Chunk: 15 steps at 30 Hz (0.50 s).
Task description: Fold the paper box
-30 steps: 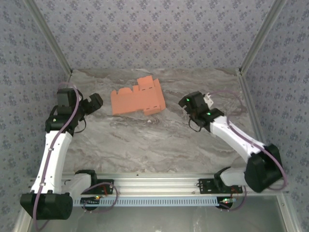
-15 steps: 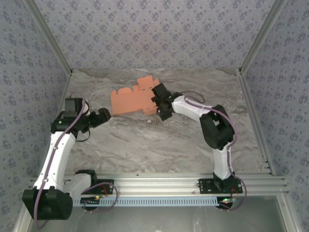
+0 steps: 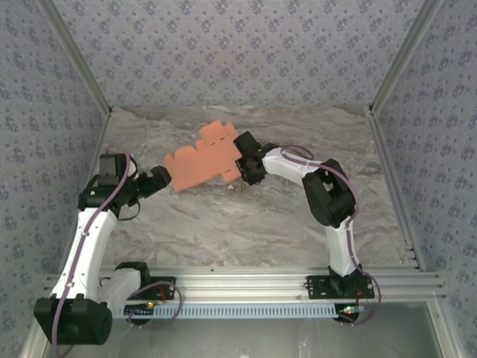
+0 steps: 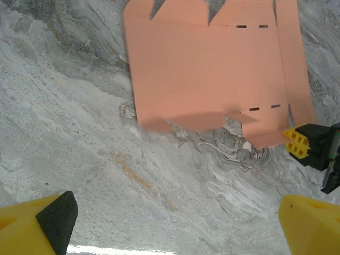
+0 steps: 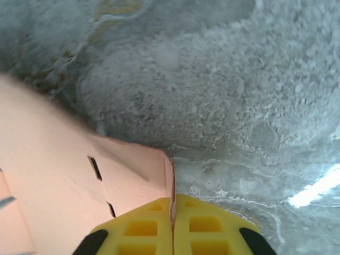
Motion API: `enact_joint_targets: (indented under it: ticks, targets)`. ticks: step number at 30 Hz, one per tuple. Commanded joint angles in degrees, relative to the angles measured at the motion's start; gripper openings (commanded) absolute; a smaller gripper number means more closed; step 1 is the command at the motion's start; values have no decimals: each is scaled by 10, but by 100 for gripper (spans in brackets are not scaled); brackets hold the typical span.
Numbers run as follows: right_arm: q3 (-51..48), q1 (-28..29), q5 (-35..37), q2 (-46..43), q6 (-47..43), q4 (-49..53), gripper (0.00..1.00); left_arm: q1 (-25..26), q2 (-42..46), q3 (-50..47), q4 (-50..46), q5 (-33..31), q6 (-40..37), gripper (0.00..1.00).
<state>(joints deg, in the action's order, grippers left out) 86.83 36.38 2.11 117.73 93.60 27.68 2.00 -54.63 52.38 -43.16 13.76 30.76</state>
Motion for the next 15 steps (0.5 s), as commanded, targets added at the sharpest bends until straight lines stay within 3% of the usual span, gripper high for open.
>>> enact_joint_targets:
  ticks: [1, 7, 11, 15]
  targets:
    - [-13, -17, 6, -46, -84, 28, 0, 3, 4, 1, 17, 17, 12, 99]
    - [80, -43, 34, -70, -390, 175, 0, 5, 10, -8, 103, 98, 41, 99]
    - [44, -44, 43, -124, -569, 166, 0, 11, 9, -40, 185, 113, 103, 99]
    - [4, -49, 60, -182, -729, 183, 0, 28, -18, -49, 225, 140, 72, 99]
